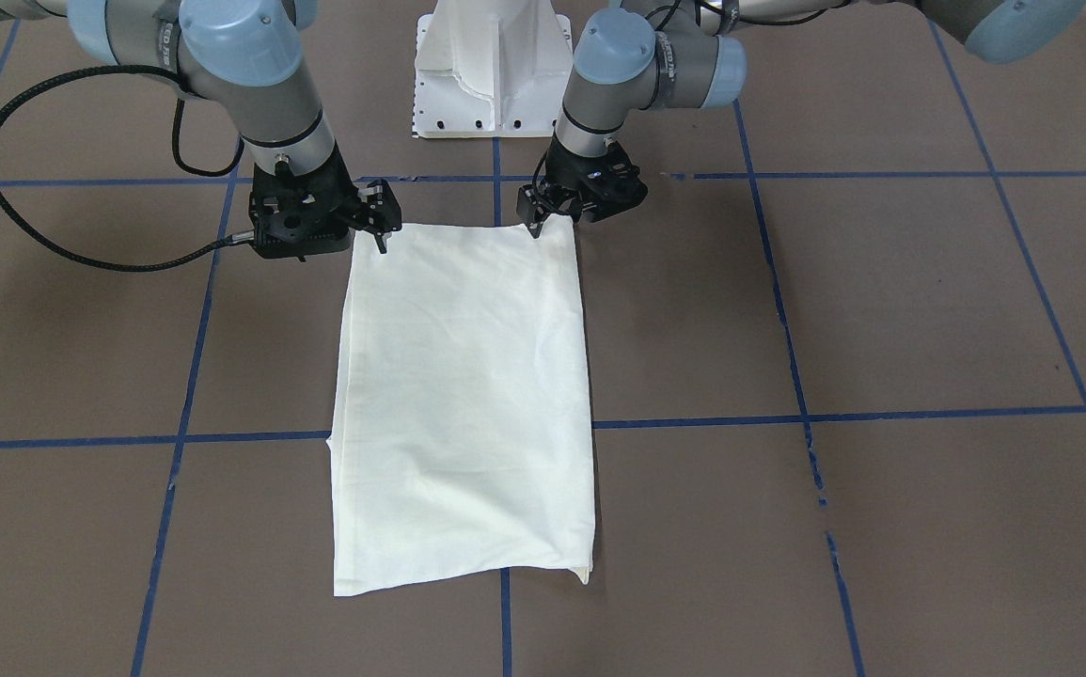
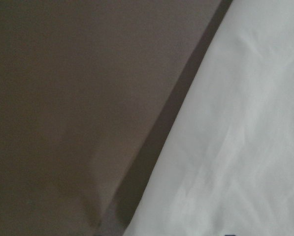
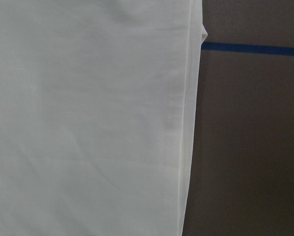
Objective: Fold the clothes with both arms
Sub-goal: 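Move both grippers to the shirt's near corners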
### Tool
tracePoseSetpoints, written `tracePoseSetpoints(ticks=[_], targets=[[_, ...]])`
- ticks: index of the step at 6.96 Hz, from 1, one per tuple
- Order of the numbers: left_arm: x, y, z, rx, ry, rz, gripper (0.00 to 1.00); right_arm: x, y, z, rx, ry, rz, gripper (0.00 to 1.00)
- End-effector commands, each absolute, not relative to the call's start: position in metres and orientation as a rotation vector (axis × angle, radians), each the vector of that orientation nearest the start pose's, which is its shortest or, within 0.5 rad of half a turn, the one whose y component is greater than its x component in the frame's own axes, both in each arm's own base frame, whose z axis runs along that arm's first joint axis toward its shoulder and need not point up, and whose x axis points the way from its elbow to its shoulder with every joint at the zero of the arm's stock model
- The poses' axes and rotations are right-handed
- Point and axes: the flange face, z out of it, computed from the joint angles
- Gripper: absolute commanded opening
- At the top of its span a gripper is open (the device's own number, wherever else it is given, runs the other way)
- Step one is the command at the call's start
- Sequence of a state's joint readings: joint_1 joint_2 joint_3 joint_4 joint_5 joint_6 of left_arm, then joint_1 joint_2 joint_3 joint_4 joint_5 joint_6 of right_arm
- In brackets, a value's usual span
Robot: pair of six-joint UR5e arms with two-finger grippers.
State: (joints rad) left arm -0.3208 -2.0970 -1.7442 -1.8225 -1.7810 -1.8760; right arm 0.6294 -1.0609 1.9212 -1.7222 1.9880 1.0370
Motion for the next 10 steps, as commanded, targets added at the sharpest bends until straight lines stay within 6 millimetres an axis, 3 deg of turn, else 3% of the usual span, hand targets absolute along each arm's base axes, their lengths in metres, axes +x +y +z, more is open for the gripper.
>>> tracePoseSetpoints(ticks=[1, 2, 4, 6, 7, 10], targets=[[0.582, -0.311, 0.253, -0.181, 0.931, -0.483, 0.14, -0.428, -0.429, 0.240, 0.051, -0.802, -0.055, 1.00], [0.581, -0.311, 0.251, -0.178, 0.933, -0.478, 0.00, -0.428, -0.428, 0.241, 0.051, -0.802, -0.055, 1.00], [0.574, -0.309, 0.244, -0.177, 0.953, -0.472, 0.00, -0.430, -0.426, 0.241, 0.026, -0.803, -0.006, 1.00], [0.556, -0.301, 0.218, -0.181, 0.974, -0.458, 0.00, -0.450, -0.403, 0.240, -0.069, -0.803, 0.138, 1.00], [0.555, -0.301, 0.215, -0.184, 0.980, -0.455, 0.00, -0.469, -0.381, 0.242, -0.130, -0.839, 0.234, 1.00], [0.556, -0.301, 0.215, -0.183, 0.985, -0.453, 0.00, -0.517, -0.310, 0.285, -0.178, -0.829, 0.557, 1.00]])
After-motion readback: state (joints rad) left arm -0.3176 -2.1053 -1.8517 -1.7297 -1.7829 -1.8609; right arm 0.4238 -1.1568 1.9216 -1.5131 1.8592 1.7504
